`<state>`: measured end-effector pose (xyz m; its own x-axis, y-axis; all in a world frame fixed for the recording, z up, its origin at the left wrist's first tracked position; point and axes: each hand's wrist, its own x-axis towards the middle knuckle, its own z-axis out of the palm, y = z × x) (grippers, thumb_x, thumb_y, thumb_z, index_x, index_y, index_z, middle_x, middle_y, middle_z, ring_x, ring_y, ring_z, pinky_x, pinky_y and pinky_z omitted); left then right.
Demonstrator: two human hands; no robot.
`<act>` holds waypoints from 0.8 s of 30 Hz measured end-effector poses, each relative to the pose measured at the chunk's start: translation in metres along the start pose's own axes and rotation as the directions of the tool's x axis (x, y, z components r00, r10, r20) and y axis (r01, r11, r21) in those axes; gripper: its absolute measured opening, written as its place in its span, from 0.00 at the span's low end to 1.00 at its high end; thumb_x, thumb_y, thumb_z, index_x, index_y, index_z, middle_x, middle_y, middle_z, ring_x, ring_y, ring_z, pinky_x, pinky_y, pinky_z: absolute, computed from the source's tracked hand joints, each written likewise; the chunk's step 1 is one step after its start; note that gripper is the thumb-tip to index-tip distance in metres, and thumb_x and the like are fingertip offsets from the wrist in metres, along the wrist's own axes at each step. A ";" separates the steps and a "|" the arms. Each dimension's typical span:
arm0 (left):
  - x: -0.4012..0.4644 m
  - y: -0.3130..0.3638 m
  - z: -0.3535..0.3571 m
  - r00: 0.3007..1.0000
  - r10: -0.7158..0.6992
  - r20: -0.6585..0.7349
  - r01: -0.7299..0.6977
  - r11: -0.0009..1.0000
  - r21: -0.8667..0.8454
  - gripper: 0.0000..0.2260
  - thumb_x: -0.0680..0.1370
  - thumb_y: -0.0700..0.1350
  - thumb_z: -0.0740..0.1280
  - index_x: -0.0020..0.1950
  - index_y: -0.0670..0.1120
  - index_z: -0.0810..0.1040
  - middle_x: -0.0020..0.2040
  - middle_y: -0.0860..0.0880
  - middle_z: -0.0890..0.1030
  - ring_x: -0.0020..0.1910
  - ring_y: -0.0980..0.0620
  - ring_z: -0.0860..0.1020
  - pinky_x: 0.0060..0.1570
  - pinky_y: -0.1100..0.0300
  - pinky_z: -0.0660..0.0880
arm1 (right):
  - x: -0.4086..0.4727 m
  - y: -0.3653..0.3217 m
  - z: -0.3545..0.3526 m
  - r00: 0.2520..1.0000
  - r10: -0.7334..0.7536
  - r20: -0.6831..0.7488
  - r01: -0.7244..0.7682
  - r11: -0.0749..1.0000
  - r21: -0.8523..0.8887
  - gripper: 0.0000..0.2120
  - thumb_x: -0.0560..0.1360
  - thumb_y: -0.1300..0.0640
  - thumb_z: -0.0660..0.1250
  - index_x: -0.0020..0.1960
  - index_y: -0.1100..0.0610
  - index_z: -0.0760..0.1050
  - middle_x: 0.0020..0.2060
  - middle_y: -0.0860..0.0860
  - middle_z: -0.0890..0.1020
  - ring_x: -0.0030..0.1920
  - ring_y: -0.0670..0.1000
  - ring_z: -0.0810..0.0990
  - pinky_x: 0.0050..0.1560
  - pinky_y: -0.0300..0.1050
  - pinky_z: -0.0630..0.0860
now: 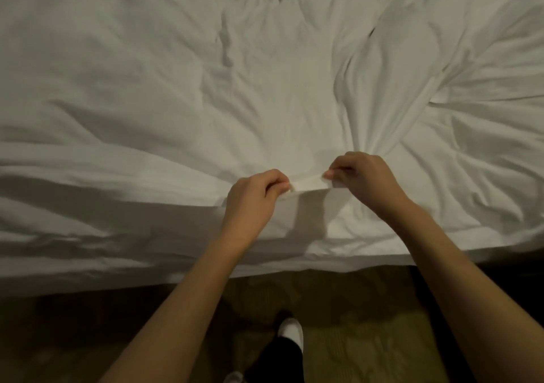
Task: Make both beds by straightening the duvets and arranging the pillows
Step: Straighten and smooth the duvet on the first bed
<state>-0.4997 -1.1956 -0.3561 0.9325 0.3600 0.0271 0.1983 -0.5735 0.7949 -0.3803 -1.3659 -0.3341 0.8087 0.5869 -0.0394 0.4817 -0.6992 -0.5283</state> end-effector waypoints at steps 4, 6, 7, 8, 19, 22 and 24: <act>-0.032 -0.014 0.014 0.996 -0.089 0.026 0.089 0.996 0.012 0.05 0.78 0.45 0.67 0.44 0.49 0.83 0.41 0.54 0.83 0.42 0.52 0.79 0.44 0.56 0.74 | -0.035 0.006 0.024 1.000 0.023 0.020 -0.023 1.000 0.014 0.10 0.75 0.53 0.68 0.44 0.59 0.82 0.40 0.53 0.80 0.43 0.53 0.77 0.45 0.51 0.72; -0.043 -0.021 0.015 0.996 -0.089 0.015 0.089 0.996 0.013 0.06 0.77 0.47 0.67 0.43 0.49 0.83 0.39 0.55 0.83 0.39 0.55 0.78 0.42 0.57 0.74 | -0.049 0.005 0.035 1.000 0.019 0.007 -0.019 1.000 0.024 0.10 0.75 0.53 0.68 0.44 0.58 0.82 0.38 0.51 0.78 0.42 0.52 0.75 0.42 0.48 0.70; -0.049 -0.023 0.014 0.997 -0.071 0.007 0.071 0.997 0.016 0.08 0.76 0.49 0.66 0.43 0.49 0.83 0.39 0.56 0.83 0.38 0.56 0.77 0.41 0.58 0.74 | -0.055 0.005 0.039 1.000 0.016 -0.005 -0.015 0.999 0.034 0.09 0.75 0.53 0.68 0.43 0.58 0.82 0.37 0.50 0.78 0.40 0.51 0.75 0.41 0.48 0.69; -0.054 -0.024 0.012 0.999 -0.049 0.003 0.049 0.999 0.022 0.08 0.75 0.49 0.65 0.43 0.49 0.83 0.39 0.56 0.83 0.38 0.57 0.77 0.41 0.59 0.74 | -0.061 0.005 0.041 1.000 0.008 -0.018 -0.007 0.999 0.046 0.09 0.75 0.53 0.68 0.42 0.58 0.82 0.36 0.50 0.78 0.39 0.51 0.74 0.40 0.47 0.69; -0.063 -0.109 0.075 0.996 -0.021 0.088 0.000 0.973 0.232 0.08 0.78 0.41 0.66 0.54 0.48 0.82 0.53 0.53 0.82 0.52 0.51 0.78 0.49 0.60 0.72 | -0.053 0.061 0.132 0.996 -0.087 -0.023 0.083 0.986 -0.146 0.02 0.72 0.57 0.73 0.41 0.55 0.81 0.36 0.49 0.77 0.38 0.54 0.77 0.40 0.45 0.65; -0.066 -0.116 0.071 0.989 0.090 0.121 -0.121 0.953 0.279 0.12 0.76 0.40 0.68 0.59 0.47 0.81 0.57 0.49 0.81 0.56 0.50 0.78 0.53 0.57 0.74 | -0.054 0.063 0.144 0.996 -0.085 -0.020 0.080 0.978 -0.193 0.04 0.74 0.55 0.70 0.48 0.53 0.79 0.44 0.50 0.78 0.45 0.54 0.77 0.47 0.48 0.67; -0.075 -0.122 0.057 0.984 0.130 0.123 -0.162 0.939 0.302 0.12 0.77 0.43 0.65 0.58 0.45 0.81 0.57 0.46 0.81 0.56 0.47 0.78 0.55 0.54 0.75 | -0.064 0.056 0.148 0.996 -0.090 0.007 0.089 0.972 -0.219 0.10 0.75 0.50 0.66 0.54 0.52 0.79 0.52 0.52 0.78 0.52 0.55 0.77 0.54 0.52 0.68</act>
<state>-0.5768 -1.1944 -0.4898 0.9804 0.1892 0.0551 0.1267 -0.8193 0.5591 -0.4551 -1.3823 -0.4870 0.7596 0.6504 0.0023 0.6144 -0.7163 -0.3309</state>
